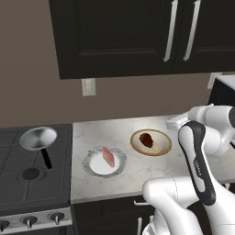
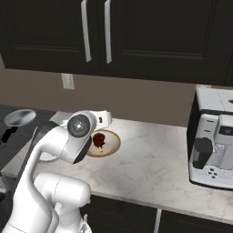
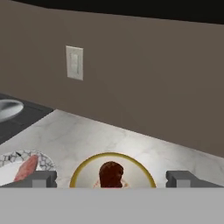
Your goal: Place one of the steaks on the plate and the other in the bowl. Then place the bowl in the fridge.
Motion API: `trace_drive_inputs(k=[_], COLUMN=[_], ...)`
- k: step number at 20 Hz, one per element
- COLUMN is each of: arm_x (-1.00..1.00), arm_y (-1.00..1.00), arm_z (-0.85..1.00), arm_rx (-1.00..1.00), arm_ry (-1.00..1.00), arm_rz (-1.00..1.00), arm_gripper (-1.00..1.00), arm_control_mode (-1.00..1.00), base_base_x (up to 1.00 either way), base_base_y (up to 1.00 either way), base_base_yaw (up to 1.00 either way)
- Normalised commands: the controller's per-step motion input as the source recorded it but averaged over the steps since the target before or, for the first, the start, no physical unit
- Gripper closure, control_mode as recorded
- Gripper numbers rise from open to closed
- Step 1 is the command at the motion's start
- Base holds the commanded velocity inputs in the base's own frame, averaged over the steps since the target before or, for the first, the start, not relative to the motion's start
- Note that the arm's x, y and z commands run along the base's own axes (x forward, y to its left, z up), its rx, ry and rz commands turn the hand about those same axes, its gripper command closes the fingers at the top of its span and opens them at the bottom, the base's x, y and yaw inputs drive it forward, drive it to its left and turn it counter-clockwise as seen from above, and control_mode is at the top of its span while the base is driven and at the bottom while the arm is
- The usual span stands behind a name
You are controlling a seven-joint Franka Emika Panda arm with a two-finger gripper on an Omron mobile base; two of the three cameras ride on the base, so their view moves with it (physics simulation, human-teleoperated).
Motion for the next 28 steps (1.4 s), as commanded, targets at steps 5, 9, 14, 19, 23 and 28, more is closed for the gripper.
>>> trace_drive_inputs(k=[5, 9, 14, 19, 23, 28], arm_x=[0.00, 0.00, 0.01, 0.00, 0.00, 0.00], arm_y=[0.00, 0.00, 0.00, -0.14, -0.16, 0.00], arm_z=[0.00, 0.00, -0.06, -0.10, -0.08, 0.00], arm_rx=[0.00, 0.00, 0.00, 0.00, 0.06, 0.13], arm_ry=[0.00, 0.00, 0.03, 0.08, 0.14, 0.13], arm_rz=[0.00, 0.00, 0.00, -0.04, -0.14, -0.27], arm_gripper=[-1.00, -1.00, -1.00, -1.00, -1.00, -1.00], arm_control_mode=[1.00, 1.00, -1.00, -1.00, -1.00, -1.00], base_base_x=[0.04, 0.00, 0.00, 0.00, 0.00, 0.00], base_base_y=[-0.03, 0.00, 0.00, 0.00, 0.00, 0.00], base_base_yaw=[0.04, 0.00, 0.00, 0.00, 0.00, 0.00])
